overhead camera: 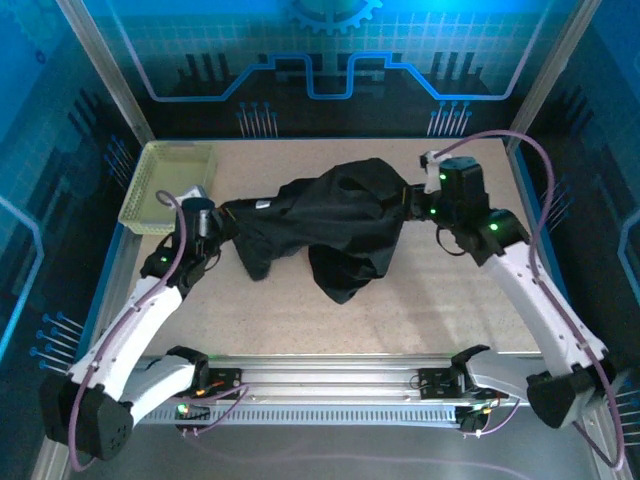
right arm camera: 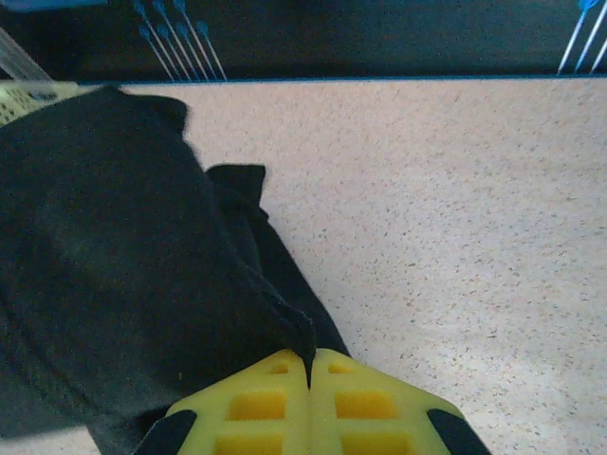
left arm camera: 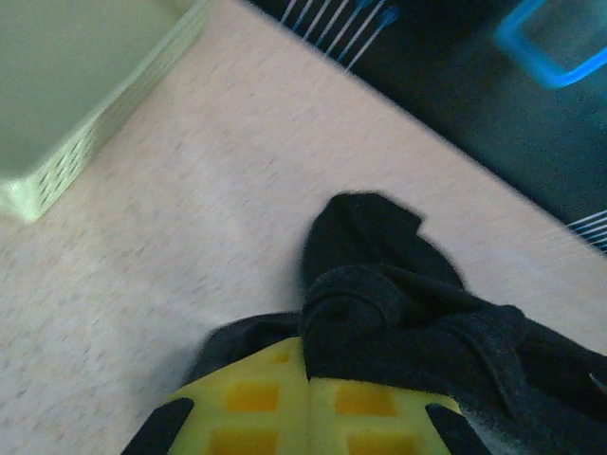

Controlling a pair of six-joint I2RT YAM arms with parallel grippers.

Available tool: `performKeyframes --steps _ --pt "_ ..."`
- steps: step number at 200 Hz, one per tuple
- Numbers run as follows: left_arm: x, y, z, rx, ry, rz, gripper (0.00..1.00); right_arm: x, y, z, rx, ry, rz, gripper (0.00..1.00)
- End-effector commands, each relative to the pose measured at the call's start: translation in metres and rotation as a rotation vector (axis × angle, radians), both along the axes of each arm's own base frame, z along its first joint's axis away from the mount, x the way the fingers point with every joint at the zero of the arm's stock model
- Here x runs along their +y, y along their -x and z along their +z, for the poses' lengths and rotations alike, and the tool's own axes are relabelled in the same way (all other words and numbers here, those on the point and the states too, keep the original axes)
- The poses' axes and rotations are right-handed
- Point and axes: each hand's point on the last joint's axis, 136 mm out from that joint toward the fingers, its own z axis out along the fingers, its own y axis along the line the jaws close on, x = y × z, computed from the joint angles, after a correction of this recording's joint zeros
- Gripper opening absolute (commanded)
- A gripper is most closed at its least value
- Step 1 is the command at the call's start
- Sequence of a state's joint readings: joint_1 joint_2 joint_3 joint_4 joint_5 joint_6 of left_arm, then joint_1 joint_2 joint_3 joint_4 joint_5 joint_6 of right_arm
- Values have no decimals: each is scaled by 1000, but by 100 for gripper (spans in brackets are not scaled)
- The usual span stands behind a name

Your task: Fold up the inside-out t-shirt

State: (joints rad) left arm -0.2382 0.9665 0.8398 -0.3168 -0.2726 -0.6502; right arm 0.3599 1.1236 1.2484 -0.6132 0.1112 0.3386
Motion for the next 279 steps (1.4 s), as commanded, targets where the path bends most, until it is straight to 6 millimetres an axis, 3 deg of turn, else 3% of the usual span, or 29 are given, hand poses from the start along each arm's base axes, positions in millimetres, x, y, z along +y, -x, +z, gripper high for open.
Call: performKeyframes --steps 1,21,37,56,66,79,91,122,140,153,184,215,241,262,279 --pt "-12 1 28 -79 13 -97 0 -23 21 -24 84 10 -76 0" --pt "-45 3 -2 2 90 -262 0 -43 40 -74 208 10 -184 0" --pt "-71 12 -45 126 128 -368 0 -52 60 -125 344 -8 -254 0" --pt "-98 34 -93 273 70 -466 0 -62 89 -182 527 -24 -345 13" --pt "-112 48 -111 333 3 -519 0 -66 98 -197 578 -19 -383 33" --pt "-129 66 -130 399 -55 -581 0 -72 99 -197 576 3 -406 52" --pt "-135 81 -144 449 -78 -595 0 -69 87 -182 520 3 -372 62" --pt "-118 106 -166 489 -87 -533 0 -24 42 -134 377 38 -139 79" --pt "-110 114 -171 485 -82 -515 2 7 22 -138 372 178 -45 83" --pt "-106 117 -174 488 -81 -502 3 25 8 -157 411 265 -23 85" --pt "-105 120 -180 501 -67 -493 3 33 -11 -201 529 381 -89 84" --pt "-100 123 -185 505 -77 -479 5 39 -5 -234 617 406 -89 75" --pt "-101 122 -186 510 -81 -481 6 38 14 -240 628 413 -85 56" --pt "-101 120 -190 522 -90 -479 5 12 32 -232 632 458 -162 30" --pt "-98 121 -192 535 -101 -462 4 -9 48 -222 623 480 -221 20"
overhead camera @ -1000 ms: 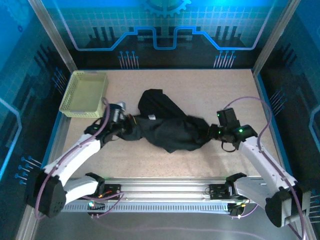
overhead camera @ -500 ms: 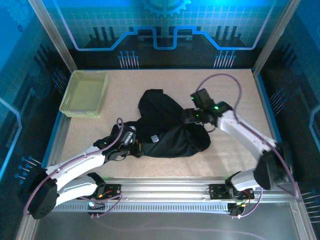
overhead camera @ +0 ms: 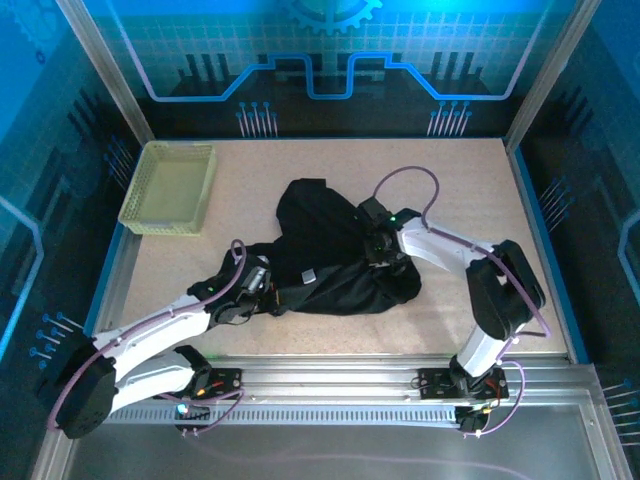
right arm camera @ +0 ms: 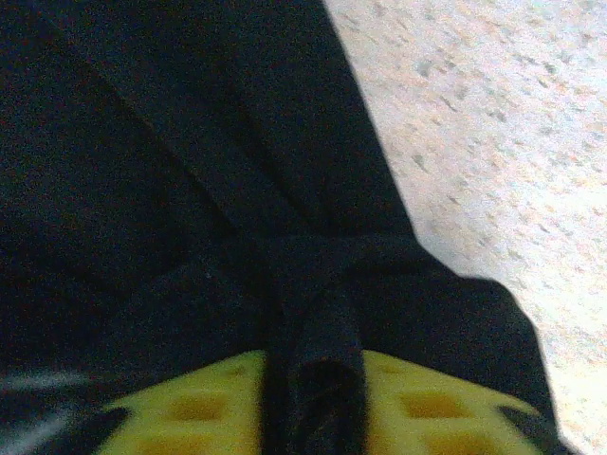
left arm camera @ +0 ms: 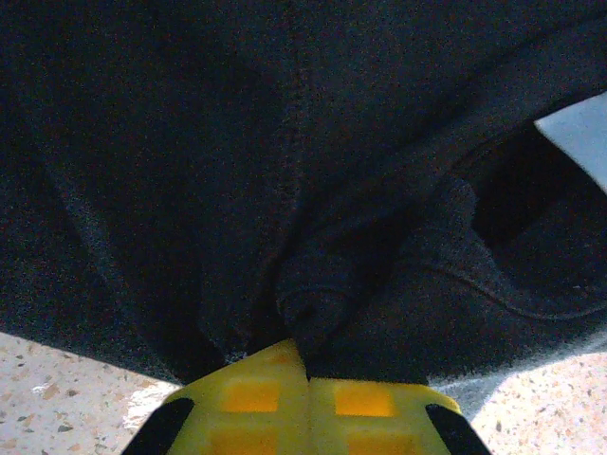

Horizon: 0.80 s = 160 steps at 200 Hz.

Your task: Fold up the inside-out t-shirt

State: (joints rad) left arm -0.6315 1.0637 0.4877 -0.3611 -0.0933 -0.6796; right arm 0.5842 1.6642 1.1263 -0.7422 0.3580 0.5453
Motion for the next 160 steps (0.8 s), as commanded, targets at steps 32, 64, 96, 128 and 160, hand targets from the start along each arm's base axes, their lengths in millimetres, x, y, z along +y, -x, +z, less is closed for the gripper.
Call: performKeyframes --steps 32,64,96,128,160 --pt "11 9 -9 36 -40 31 6 -60 64 31 -25 52 -164 20" --pt "12 27 -21 116 -29 24 18 -53 110 6 103 -84 -236 18" --pt "22 25 2 86 -58 54 64 -64 145 -5 194 -40 -332 21" --pt "38 -8 52 -45 -34 161 83 -85 130 28 43 24 -335 48" --pt "72 -35 48 16 57 372 85 -45 79 60 -109 -95 -108 68"
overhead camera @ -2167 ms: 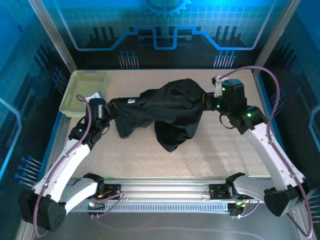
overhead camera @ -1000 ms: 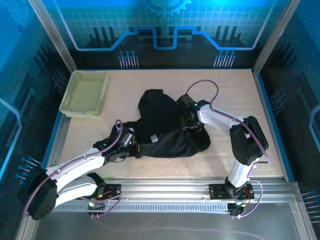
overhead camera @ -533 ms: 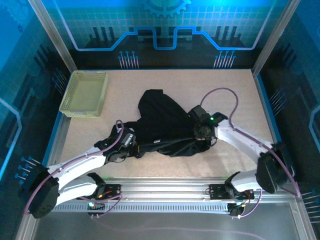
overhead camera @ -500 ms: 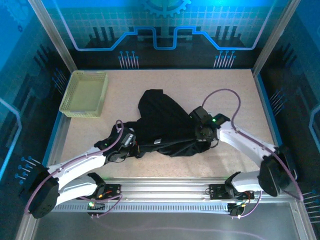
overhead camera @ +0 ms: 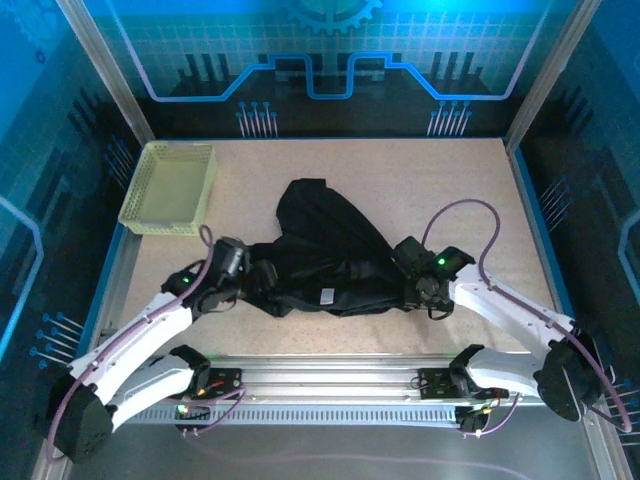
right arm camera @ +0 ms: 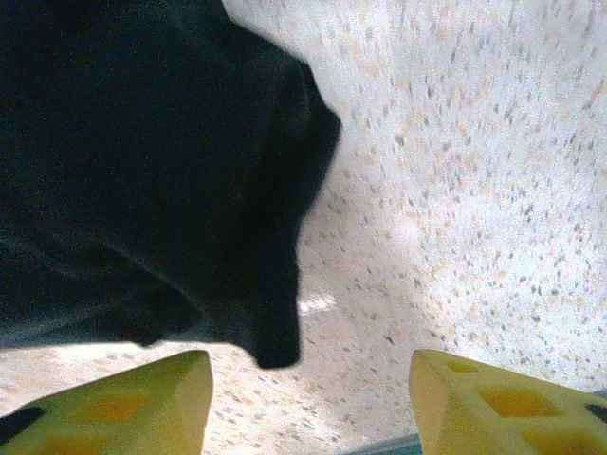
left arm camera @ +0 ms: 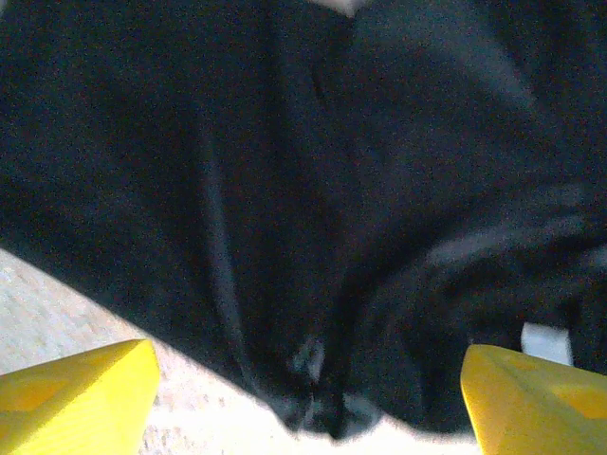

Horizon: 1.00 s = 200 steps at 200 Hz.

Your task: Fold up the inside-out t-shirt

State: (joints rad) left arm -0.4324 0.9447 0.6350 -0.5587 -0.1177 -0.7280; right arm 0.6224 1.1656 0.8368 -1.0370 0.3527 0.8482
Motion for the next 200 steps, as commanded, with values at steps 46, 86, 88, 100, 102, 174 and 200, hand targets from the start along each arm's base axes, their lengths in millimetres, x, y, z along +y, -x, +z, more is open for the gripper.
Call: performKeyframes --steps 46,86,88,100,102,174,200 --pt "23 -26 -33 141 120 170 84 47 -73 12 -110 -60 176 71" --pt "16 -39 -49 152 148 172 77 35 -74 -11 -55 -7 112 70" --pt "16 -39 -50 155 147 171 76 34 -74 -12 -52 -6 110 70" --pt "15 -43 -56 162 144 165 73 28 -72 -15 -41 4 89 70" --pt "15 -43 -57 164 143 165 73 27 -71 -16 -39 7 84 70" --pt "30 -75 -61 178 1 202 68 25 -67 -36 10 -63 50 67" --pt "34 -79 -74 222 -43 199 53 19 -66 -35 -2 -47 32 50"
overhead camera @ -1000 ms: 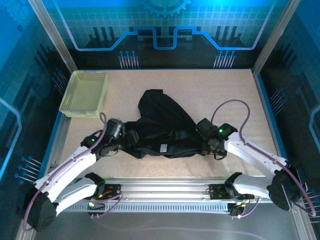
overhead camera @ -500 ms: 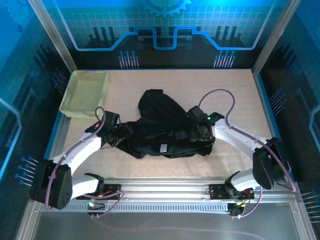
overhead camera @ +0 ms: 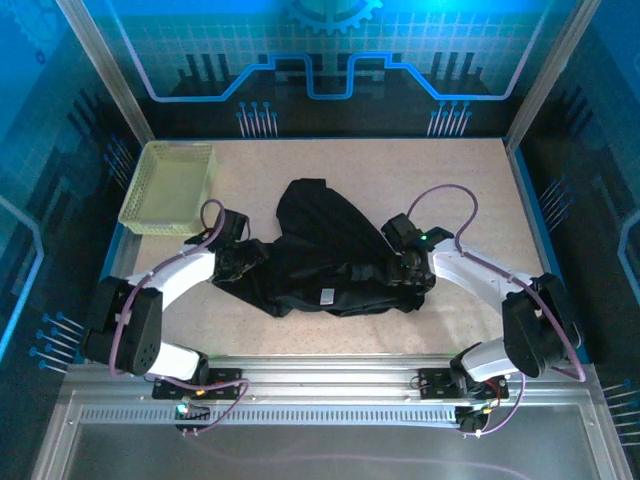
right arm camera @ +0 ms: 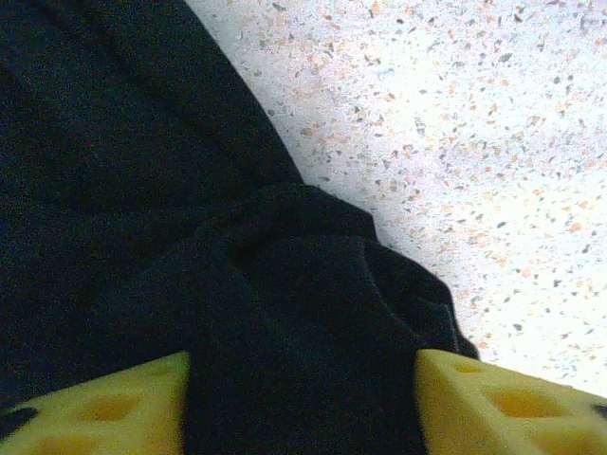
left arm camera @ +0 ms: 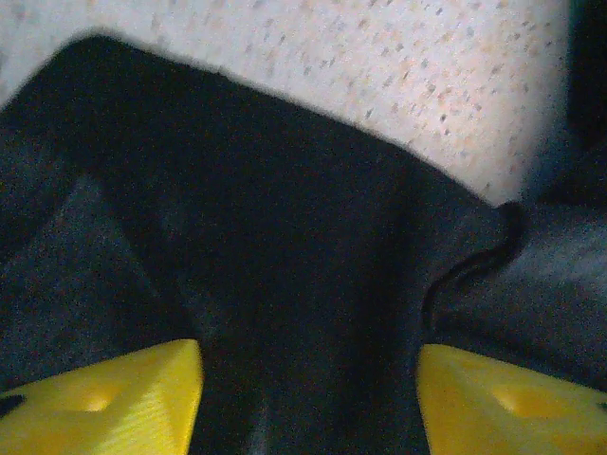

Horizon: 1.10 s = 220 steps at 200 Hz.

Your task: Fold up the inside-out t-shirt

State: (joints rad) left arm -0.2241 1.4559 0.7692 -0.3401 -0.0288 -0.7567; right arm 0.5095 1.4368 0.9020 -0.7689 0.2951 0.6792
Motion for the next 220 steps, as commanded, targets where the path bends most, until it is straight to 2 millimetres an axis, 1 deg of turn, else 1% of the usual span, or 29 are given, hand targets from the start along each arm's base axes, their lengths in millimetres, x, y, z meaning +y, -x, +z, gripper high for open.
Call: performKeyframes --steps 1,16,18,22,37,56,80,96,110,124,130,132,134,141,144,148,181,220 --pt "12 -1 -12 53 -75 4 53 -4 1 -2 -1 -6 -27 49" --pt "13 -1 -21 77 -80 3 45 -9 -2 5 -29 -12 -45 40" --pt "13 -1 -22 79 -79 4 44 -13 3 1 -17 -6 -48 39" --pt "13 0 -24 86 -80 3 42 -15 4 0 -17 -7 -53 36" --pt "13 2 -32 108 -81 6 32 -18 4 2 -24 -22 -62 29" --pt "12 1 -33 108 -72 7 22 -18 3 4 -33 -35 -57 20" --pt "12 1 -27 89 -70 6 9 -17 1 9 -54 -45 -47 8" --pt "14 0 -17 60 -78 7 0 -17 -1 18 -86 -53 -41 4" --pt "18 0 -6 29 -90 14 0 -20 -3 29 -125 -57 -40 2" --pt "21 2 9 -17 -98 22 0 -23 -5 46 -170 -60 -32 0" --pt "23 2 20 -53 -99 26 0 -26 -3 52 -186 -53 -29 0" --pt "24 2 24 -64 -100 28 0 -25 -8 61 -211 -60 -29 0" --pt "24 2 28 -77 -101 29 0 -25 -9 66 -223 -64 -27 0" --pt "27 2 43 -126 -105 34 0 -27 -10 79 -257 -72 -22 0" --pt "28 2 50 -147 -107 37 0 -29 -11 88 -283 -81 -21 0" --pt "30 2 59 -177 -112 40 0 -29 -11 93 -296 -87 -15 0" --pt "48 11 152 -460 -139 93 0 -40 -11 162 -480 -146 6 0" --pt "66 33 262 -754 -156 140 0 -49 -8 257 -718 -224 41 0"
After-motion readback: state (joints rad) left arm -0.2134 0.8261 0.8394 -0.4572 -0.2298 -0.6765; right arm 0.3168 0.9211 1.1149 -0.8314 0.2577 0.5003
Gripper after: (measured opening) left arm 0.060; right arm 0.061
